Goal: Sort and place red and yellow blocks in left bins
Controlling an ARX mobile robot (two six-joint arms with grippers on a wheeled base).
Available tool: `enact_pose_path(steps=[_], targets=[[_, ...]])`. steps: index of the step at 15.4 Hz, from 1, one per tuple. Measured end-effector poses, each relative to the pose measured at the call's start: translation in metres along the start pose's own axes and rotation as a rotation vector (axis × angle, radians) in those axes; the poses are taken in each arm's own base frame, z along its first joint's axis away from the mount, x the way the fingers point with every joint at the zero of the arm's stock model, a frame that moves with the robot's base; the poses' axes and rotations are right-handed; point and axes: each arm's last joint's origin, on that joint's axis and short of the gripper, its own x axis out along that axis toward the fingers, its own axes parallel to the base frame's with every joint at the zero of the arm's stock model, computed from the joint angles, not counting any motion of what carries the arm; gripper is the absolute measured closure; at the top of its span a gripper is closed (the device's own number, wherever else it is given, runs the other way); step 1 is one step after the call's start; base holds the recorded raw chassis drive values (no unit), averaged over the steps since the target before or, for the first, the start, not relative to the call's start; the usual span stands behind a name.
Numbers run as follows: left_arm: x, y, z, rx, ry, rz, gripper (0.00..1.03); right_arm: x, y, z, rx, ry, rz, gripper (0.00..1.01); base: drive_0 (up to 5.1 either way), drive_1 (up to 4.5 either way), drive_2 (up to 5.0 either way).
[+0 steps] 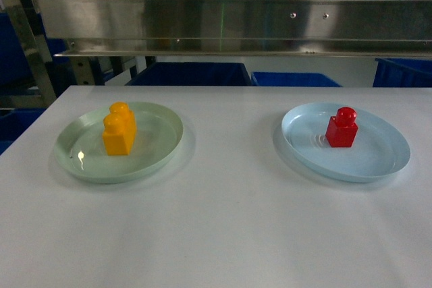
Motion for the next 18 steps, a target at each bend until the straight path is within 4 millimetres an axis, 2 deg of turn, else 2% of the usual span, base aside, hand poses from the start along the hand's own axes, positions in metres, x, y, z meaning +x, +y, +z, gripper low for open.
enact_pose_path(steps=[1, 2, 3, 4, 5, 6, 7, 10, 12, 13, 16, 17, 18], targets=[[0.03, 0.0, 0.031, 0.005, -0.004, -0.01, 0.05, 0.034, 0.003, 0.031, 0.03, 0.021, 0.044, 0.03, 0.0, 0.0, 0.0], [0.071, -0.001, 0.047, 0.003, 0.101, -0.031, 0.05, 0.08, 0.001, 0.042, 0.084, 0.15, 0.066, 0.03, 0.0, 0.0, 0.0], [0.109, -0.006, 0.044, -0.02, 0.263, -0.081, 0.05, 0.123, -0.004, 0.037, 0.105, 0.237, 0.052, 0.03, 0.0, 0.0, 0.0], [0.153, -0.013, 0.029, -0.044, 0.43, -0.104, 0.05, 0.172, -0.016, 0.022, 0.115, 0.313, 0.015, 0.03, 0.0, 0.0, 0.0], [0.186, -0.017, 0.012, -0.055, 0.505, -0.11, 0.05, 0.202, -0.03, 0.006, 0.126, 0.339, -0.008, 0.03, 0.0, 0.0, 0.0], [0.203, -0.018, 0.003, -0.049, 0.488, -0.081, 0.05, 0.214, -0.04, -0.006, 0.127, 0.347, -0.06, 0.03, 0.0, 0.0, 0.0], [0.205, -0.018, 0.0, -0.049, 0.476, -0.055, 0.05, 0.214, -0.045, -0.012, 0.133, 0.374, -0.079, 0.03, 0.0, 0.0, 0.0], [0.198, -0.018, 0.027, -0.056, 0.375, -0.051, 0.05, 0.212, -0.045, 0.001, 0.124, 0.318, -0.08, 0.03, 0.0, 0.0, 0.0], [0.2, -0.018, 0.022, -0.056, 0.396, -0.051, 0.05, 0.212, -0.041, -0.002, 0.133, 0.342, -0.075, 0.03, 0.0, 0.0, 0.0], [0.2, -0.017, 0.021, -0.056, 0.401, -0.046, 0.05, 0.212, -0.035, -0.012, 0.169, 0.405, -0.062, 0.03, 0.0, 0.0, 0.0], [0.2, -0.017, 0.021, -0.056, 0.398, -0.044, 0.05, 0.226, -0.015, -0.062, 0.255, 0.649, 0.019, 0.03, 0.0, 0.0, 0.0], [0.2, -0.017, 0.021, -0.056, 0.399, -0.045, 0.05, 0.234, -0.008, -0.069, 0.249, 0.679, 0.039, 0.03, 0.0, 0.0, 0.0], [0.2, -0.017, 0.021, -0.056, 0.398, -0.044, 0.05, 0.241, -0.003, -0.069, 0.24, 0.683, 0.052, 0.03, 0.0, 0.0, 0.0]])
